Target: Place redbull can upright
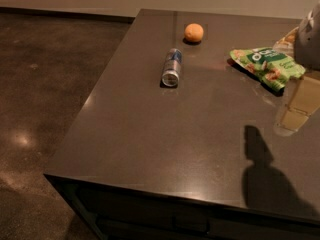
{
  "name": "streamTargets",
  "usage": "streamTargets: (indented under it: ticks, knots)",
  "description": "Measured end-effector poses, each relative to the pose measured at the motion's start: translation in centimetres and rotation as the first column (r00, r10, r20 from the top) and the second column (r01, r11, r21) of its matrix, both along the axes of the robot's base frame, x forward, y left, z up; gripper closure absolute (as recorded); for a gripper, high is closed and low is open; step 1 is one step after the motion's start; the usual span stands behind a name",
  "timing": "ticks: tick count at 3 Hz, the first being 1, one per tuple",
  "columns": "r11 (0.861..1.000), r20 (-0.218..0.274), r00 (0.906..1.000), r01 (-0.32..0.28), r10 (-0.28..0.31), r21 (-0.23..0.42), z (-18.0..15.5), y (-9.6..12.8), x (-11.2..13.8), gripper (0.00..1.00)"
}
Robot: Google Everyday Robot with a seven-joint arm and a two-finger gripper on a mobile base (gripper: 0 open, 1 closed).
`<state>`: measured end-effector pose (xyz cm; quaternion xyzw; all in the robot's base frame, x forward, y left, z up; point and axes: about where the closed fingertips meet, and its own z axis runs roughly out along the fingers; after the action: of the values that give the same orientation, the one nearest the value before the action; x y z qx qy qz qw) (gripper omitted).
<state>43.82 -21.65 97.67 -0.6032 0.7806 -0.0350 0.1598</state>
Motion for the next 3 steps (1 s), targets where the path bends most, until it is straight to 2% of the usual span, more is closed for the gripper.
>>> streamTargets:
  ticks: [1, 2, 3]
  knots:
    - [1.0, 0.0, 1.0, 0.0, 0.0, 0.0, 0.0, 0.0, 0.0, 0.0]
    - [1.0, -0.005, 0.9999, 0.015, -0.015, -0.003, -0.1, 1.9, 1.7, 0.0]
    - [0.998, -0.034, 0.9974, 0.063, -0.063, -0.01, -0.1, 5.3, 4.9, 0.0]
